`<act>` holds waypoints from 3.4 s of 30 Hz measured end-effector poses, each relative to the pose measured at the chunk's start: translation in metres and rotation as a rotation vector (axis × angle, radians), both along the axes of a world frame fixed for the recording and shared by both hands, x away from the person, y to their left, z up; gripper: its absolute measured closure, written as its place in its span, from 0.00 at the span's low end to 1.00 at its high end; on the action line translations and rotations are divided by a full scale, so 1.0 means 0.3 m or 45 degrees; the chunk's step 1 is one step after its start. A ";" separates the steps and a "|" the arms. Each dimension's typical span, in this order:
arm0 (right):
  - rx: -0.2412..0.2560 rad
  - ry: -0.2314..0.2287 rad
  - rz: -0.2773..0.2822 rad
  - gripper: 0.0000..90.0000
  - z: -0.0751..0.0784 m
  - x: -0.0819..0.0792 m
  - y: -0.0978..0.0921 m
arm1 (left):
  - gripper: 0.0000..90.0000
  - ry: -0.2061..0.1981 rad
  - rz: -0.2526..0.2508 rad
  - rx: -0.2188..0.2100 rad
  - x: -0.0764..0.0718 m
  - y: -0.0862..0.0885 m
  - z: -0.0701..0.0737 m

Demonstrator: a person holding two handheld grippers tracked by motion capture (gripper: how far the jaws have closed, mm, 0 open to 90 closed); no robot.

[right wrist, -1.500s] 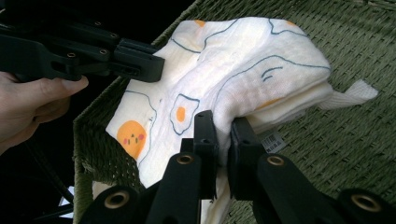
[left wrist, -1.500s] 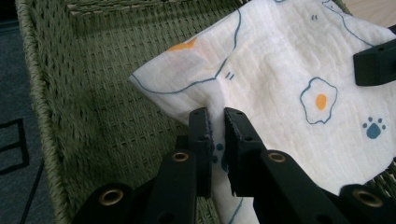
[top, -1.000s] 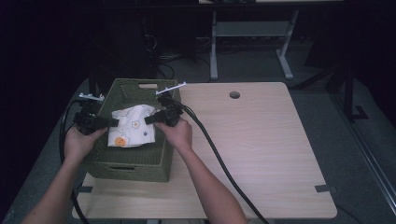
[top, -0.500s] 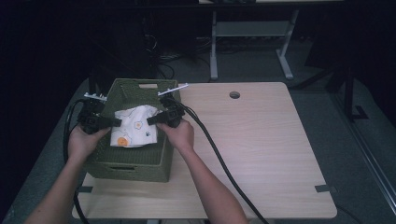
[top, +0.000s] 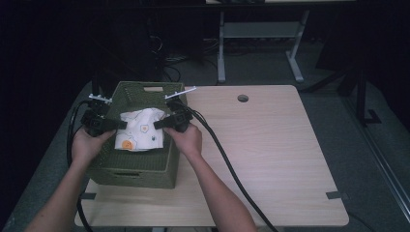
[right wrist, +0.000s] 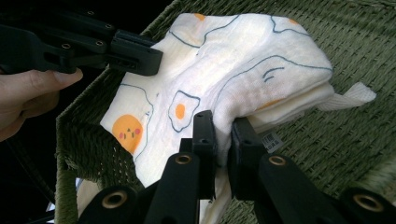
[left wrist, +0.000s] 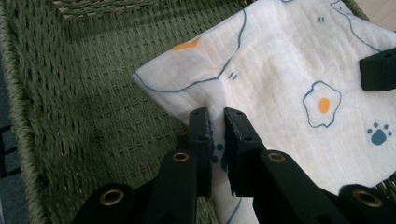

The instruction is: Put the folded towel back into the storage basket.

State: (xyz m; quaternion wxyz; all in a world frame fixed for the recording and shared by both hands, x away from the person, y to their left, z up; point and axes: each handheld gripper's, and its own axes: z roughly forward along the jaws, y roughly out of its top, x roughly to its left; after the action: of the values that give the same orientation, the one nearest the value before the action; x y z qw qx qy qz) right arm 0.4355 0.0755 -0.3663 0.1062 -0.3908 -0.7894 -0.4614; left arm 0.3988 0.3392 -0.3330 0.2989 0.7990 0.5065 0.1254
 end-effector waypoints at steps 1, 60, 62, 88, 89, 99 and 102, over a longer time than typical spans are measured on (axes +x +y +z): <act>0.002 -0.002 -0.004 0.91 -0.001 0.000 -0.001 | 0.91 0.001 0.000 0.001 0.001 0.000 0.000; 0.087 -0.058 -0.075 0.52 0.108 -0.017 -0.364 | 0.62 -0.090 -0.041 0.034 -0.052 -0.287 0.096; 0.092 -0.059 -0.091 0.52 0.111 -0.020 -0.392 | 0.62 -0.093 -0.053 0.033 -0.050 -0.313 0.099; 0.104 -0.049 -0.239 0.48 0.120 -0.073 -0.698 | 0.59 -0.109 -0.227 -0.022 -0.039 -0.580 0.107; 0.105 -0.049 -0.244 0.48 0.119 -0.074 -0.705 | 0.59 -0.109 -0.227 -0.022 -0.039 -0.580 0.107; 0.113 -0.047 -0.283 0.46 0.102 -0.090 -0.786 | 0.57 -0.098 -0.275 -0.019 -0.038 -0.660 0.095; 0.110 -0.048 -0.296 0.45 0.097 -0.097 -0.813 | 0.55 -0.095 -0.291 -0.022 -0.040 -0.691 0.090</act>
State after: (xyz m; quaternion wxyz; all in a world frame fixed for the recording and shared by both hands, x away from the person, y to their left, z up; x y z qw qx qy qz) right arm 0.4063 -0.1685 -0.3374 0.0539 -0.4662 -0.7199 -0.5113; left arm 0.3868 0.1320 -0.3061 0.3369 0.8436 0.4017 0.1159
